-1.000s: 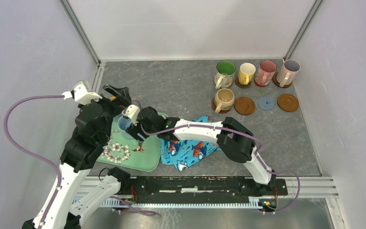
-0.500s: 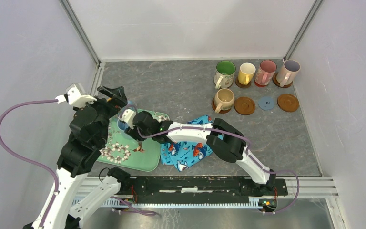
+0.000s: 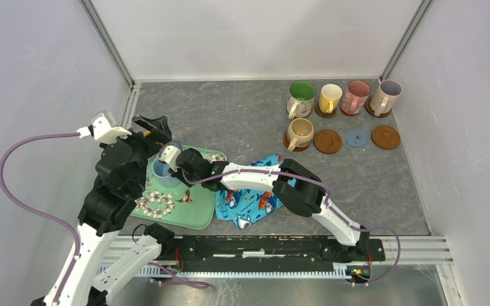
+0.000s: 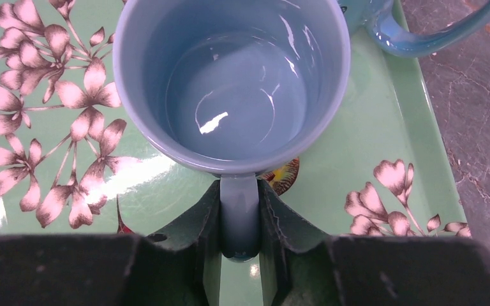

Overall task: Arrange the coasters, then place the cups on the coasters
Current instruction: Pick up the cup from the tray.

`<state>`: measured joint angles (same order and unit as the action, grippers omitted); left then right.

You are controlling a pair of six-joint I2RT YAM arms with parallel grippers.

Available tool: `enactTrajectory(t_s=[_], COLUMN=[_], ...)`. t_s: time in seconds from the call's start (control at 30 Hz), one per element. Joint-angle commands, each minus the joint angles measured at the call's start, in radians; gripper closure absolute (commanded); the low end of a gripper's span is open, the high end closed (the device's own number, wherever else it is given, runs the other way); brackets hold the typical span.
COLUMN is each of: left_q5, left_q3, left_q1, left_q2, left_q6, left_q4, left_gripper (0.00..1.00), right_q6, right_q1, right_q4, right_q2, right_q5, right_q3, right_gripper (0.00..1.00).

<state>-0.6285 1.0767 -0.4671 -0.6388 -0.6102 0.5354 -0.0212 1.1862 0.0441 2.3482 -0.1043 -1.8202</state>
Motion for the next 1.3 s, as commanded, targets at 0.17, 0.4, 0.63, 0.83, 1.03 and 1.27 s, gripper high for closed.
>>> enactTrajectory(t_s=[0.17,0.4,0.63,0.83,1.03,1.27], left_q5=[-0.022,-0.022,-0.011,-0.008,0.028,0.096], left_q3=[-0.013,-0.027,-0.04,-0.034,-0.029,-0.026], left_q1=[-0.001,-0.001,-0.001,-0.001,-0.001,-0.001], left_q2=[-0.001,0.002,0.006,0.006,0.006,0.016], left_q6=[0.038,0.036,0.029,0.035,0.046,0.081], left_q4=[-0.045,-0.059,-0.074,-0.082,-0.107,-0.138], left_gripper=[0.0,0.0,0.0,0.0,0.0,0.0], right_q6=[0.011,0.005,0.013,0.013,0.01,-0.019], right_q1=[0.005,-0.001,-0.005,-0.019,-0.054,-0.114], right_q4=[0.049,0.082,0.08,0.065,0.038,0.033], right_q2=[-0.009,-0.087,-0.201,-0.291,-0.393,-0.514], right_q5=[-0.007,0.021,-0.026,-0.053,-0.063,-0.074], right_q3=[-0.068,-0.077,-0.045,0.015,0.09,0.174], right_gripper=[1.0,1.0,1.0,1.0,1.0,1.0])
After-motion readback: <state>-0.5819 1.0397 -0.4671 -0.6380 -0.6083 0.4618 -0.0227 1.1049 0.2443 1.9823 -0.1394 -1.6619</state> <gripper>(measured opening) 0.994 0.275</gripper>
